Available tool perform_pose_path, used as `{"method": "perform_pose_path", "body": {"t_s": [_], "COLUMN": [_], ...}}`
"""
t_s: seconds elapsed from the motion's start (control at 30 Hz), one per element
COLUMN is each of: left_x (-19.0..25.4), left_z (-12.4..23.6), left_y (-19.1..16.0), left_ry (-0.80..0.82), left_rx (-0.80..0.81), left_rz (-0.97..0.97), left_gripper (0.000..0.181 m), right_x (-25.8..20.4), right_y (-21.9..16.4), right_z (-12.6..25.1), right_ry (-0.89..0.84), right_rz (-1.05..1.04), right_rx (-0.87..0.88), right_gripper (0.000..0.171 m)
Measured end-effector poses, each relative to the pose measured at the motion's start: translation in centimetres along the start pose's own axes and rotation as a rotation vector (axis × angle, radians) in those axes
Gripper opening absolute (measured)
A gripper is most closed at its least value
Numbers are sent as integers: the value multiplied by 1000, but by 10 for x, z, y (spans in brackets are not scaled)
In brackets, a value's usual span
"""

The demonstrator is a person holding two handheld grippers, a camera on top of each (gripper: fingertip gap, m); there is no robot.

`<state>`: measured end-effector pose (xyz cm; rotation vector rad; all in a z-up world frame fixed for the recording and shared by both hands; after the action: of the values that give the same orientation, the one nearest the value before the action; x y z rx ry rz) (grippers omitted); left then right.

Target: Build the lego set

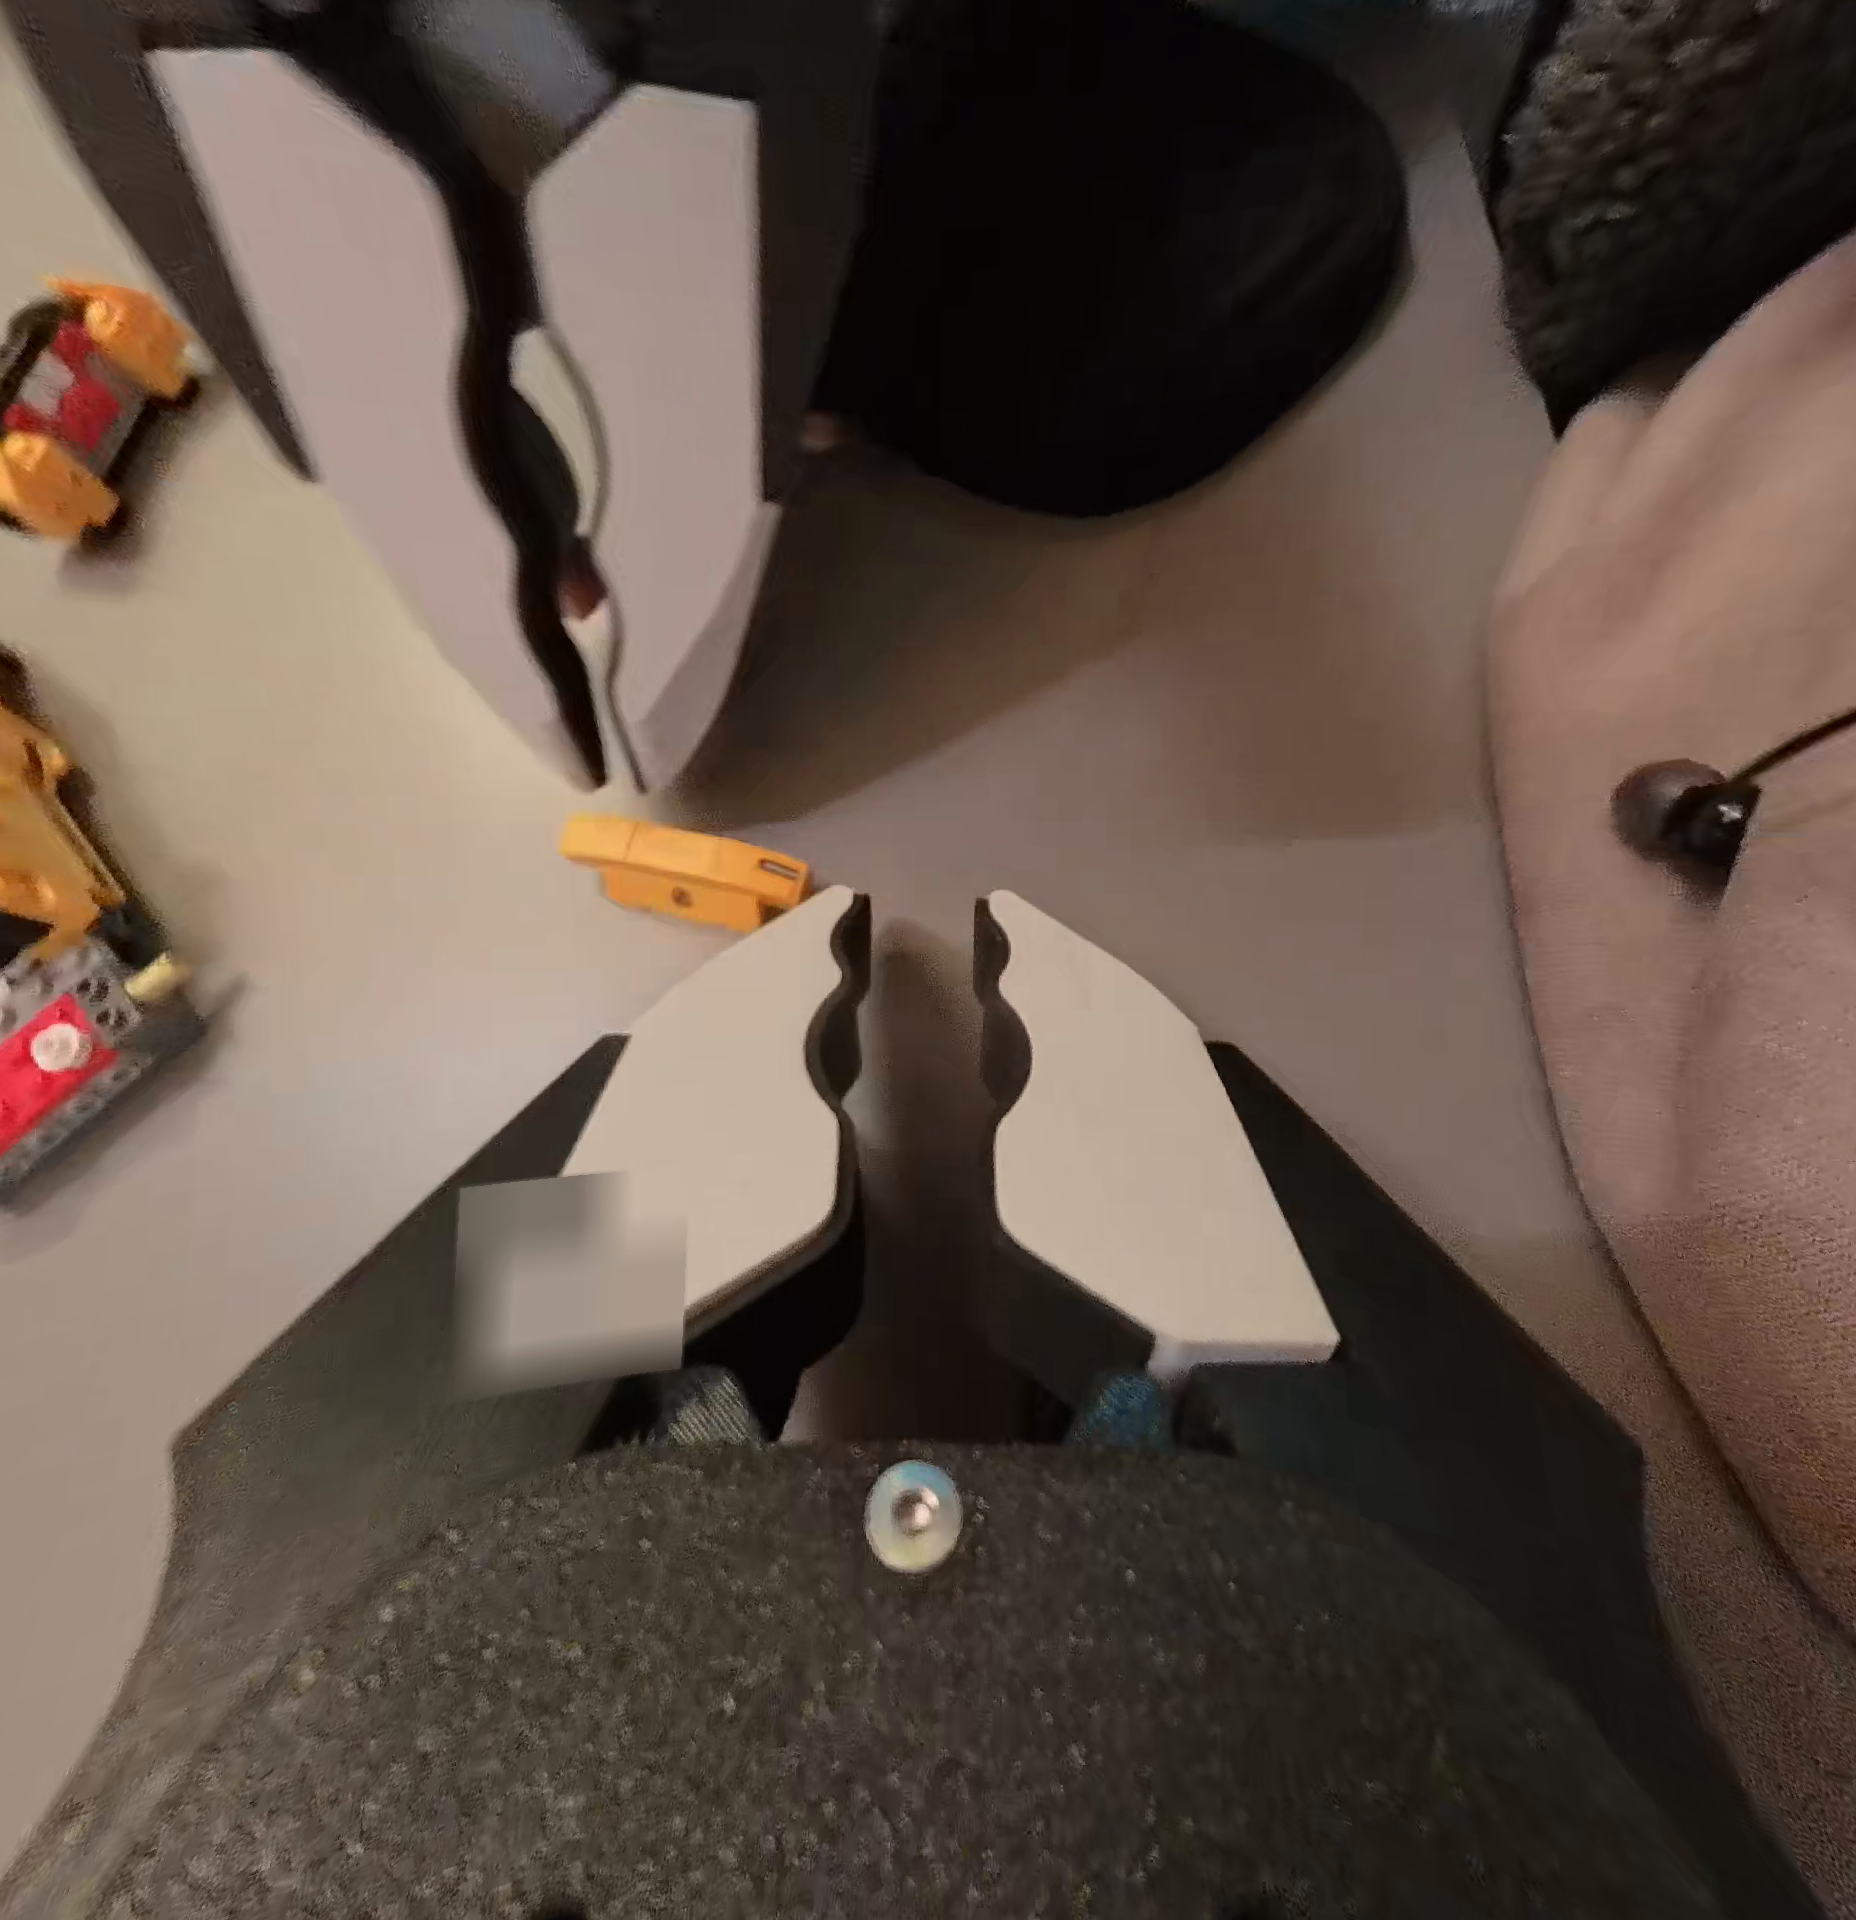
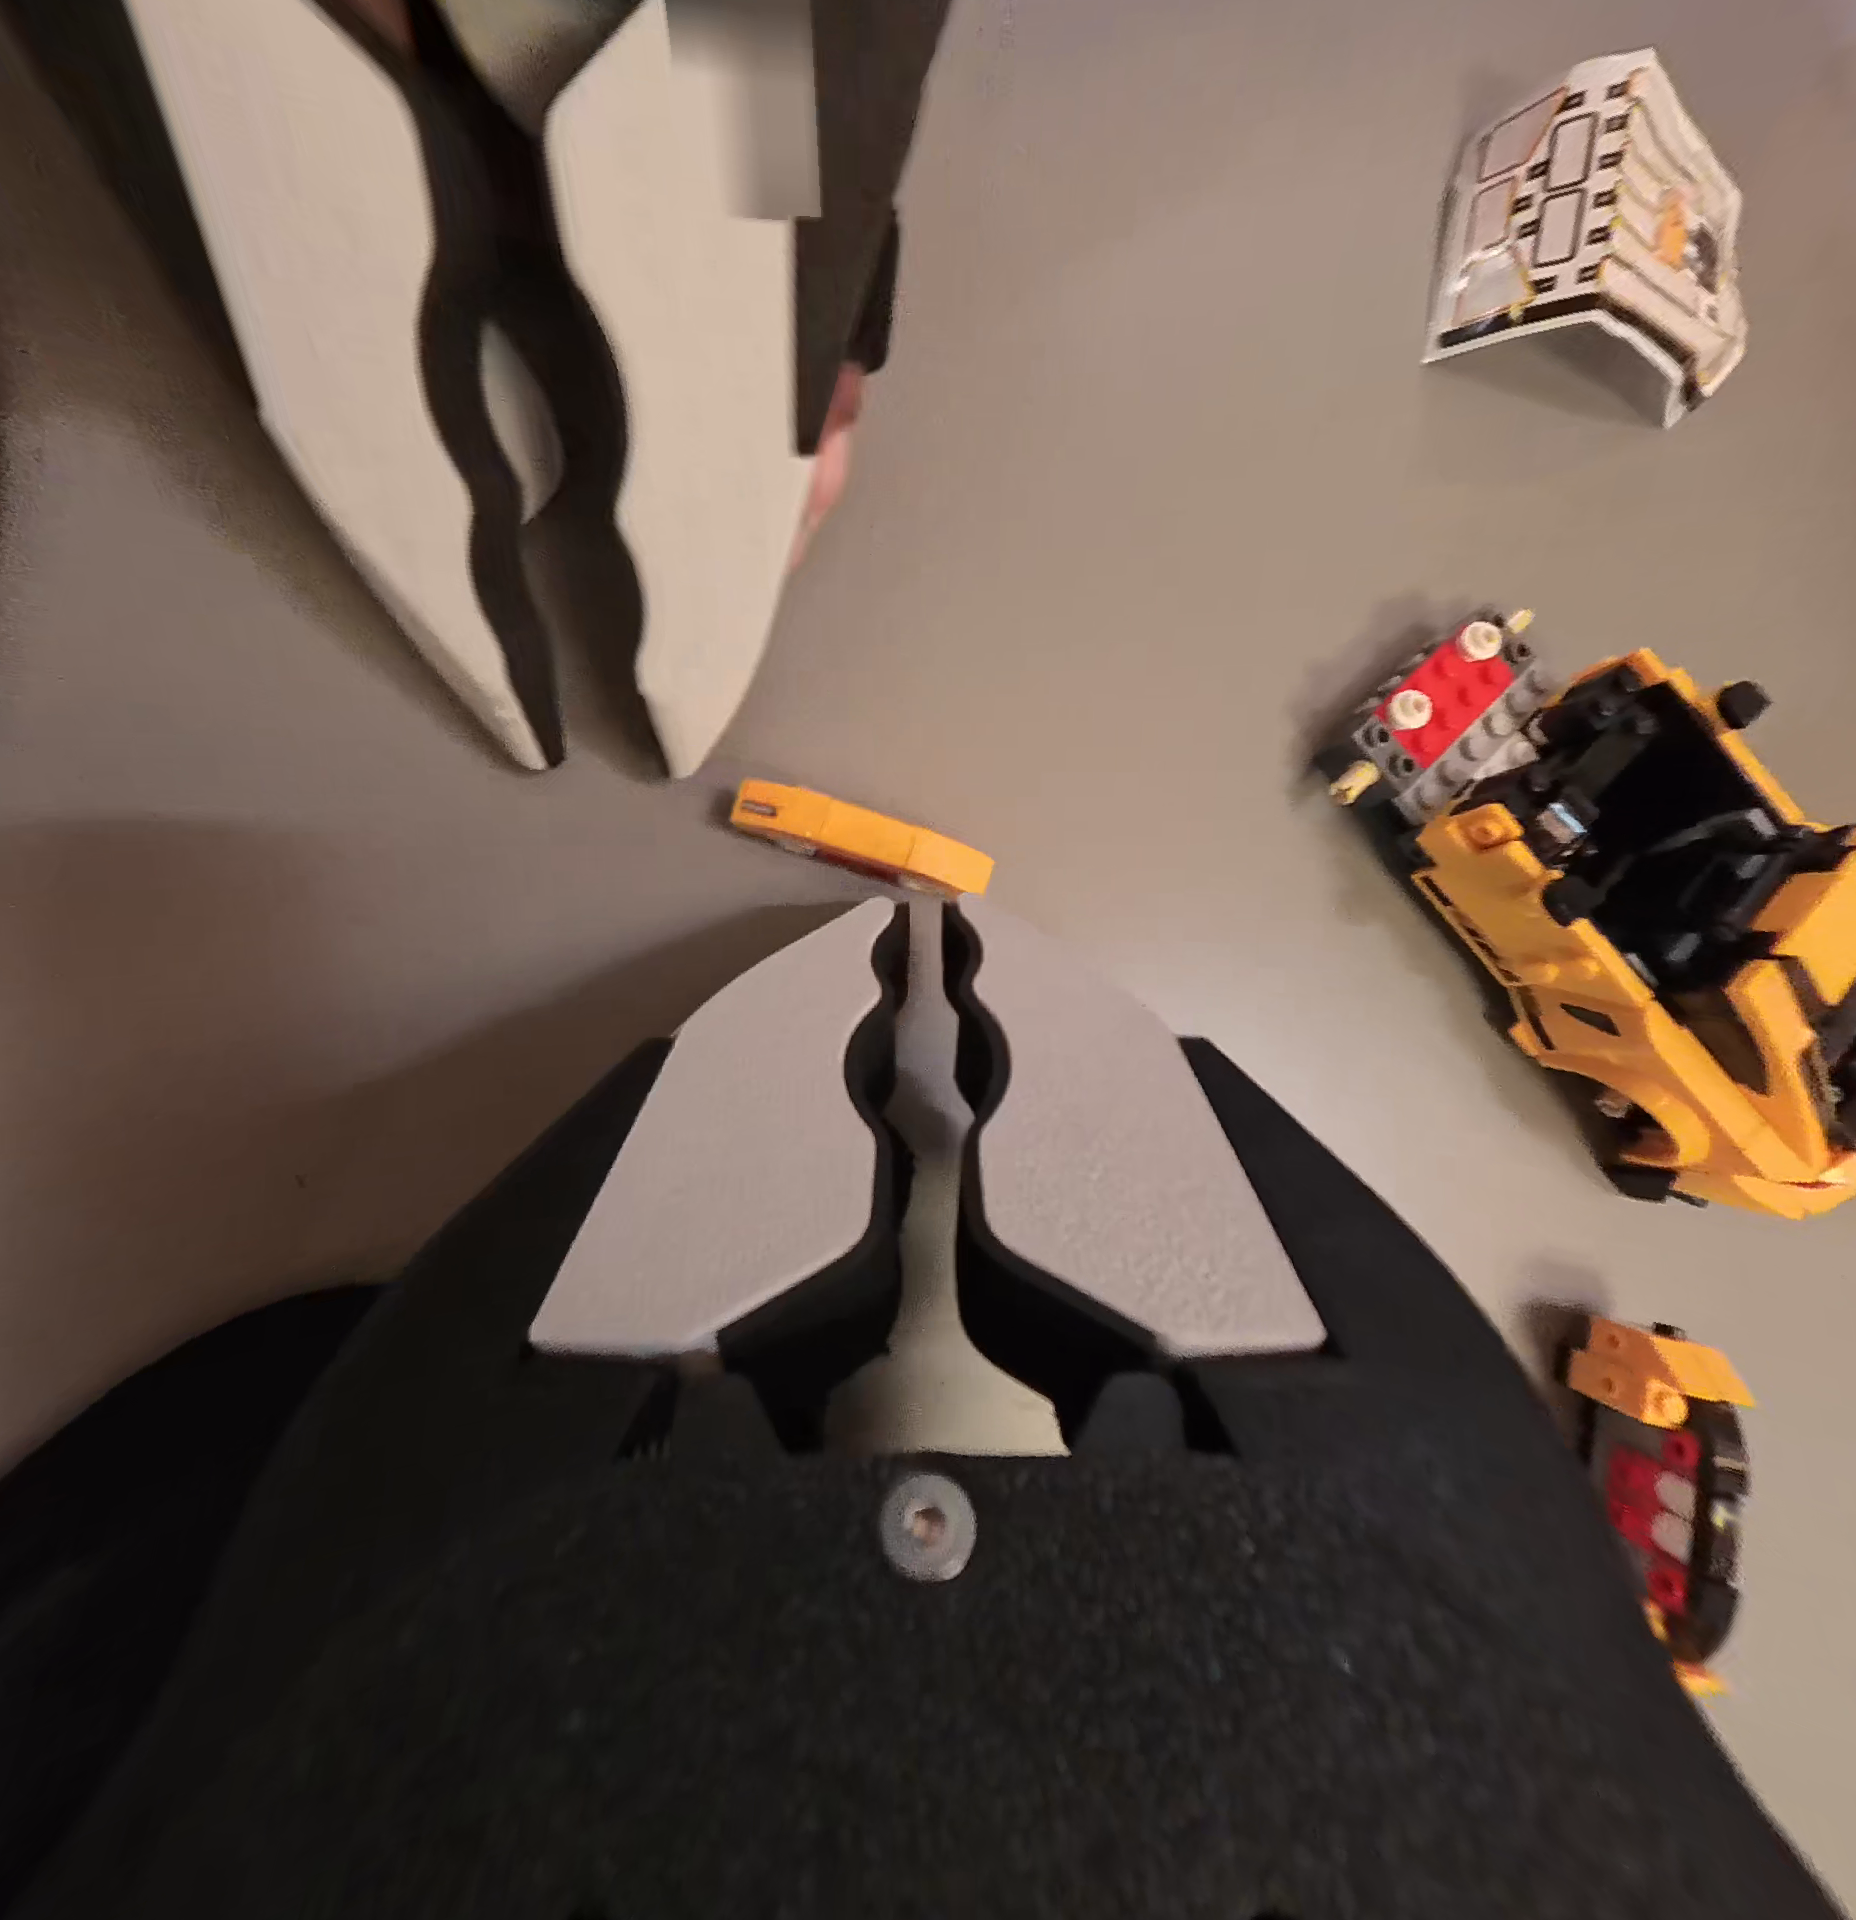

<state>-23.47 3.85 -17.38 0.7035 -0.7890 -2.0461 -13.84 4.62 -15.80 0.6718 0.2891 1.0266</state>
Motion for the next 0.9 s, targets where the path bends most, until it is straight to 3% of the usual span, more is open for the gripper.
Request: {"method": "perform_pose_path", "body": {"t_s": [0.13, 0.23, 0.53, 0.73, 0.9], "left_x": [-5, -13, -10, -26, -38], "left_z": [4, 4, -1, 15, 17], "left_y": [-2, -7, 0, -2, -9], "left_ry": [14, 17, -4, 77, 79], "left_rx": [8, -9, -5, 15, -10], "left_rz": [14, 46, -2, 29, 75], "left_gripper": [17, 18, 24, 19, 25], "right_x": [5, -7, -21, -13, -5], "right_y": [1, -5, 9, 3, 0], "right_z": [11, 11, -10, -3, 10], "right_ry": [-12, 74, 255, 160, 79], "right_rz": [-54, -88, -32, -54, -102], "right_rx": [43, 22, 20, 41, 116], "right_gripper": [7, 9, 42, 33, 20]}}
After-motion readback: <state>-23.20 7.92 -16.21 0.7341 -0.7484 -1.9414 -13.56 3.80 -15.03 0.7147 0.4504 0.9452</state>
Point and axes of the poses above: each gripper's, where its closed fingertips meet, z back along the fingers, y out of its top, x = y × z across the jaws, the point moved 5 cm from there along z, back along the fingers, and after that the axes turned 8 degrees about -z, right-handed, at the moved point
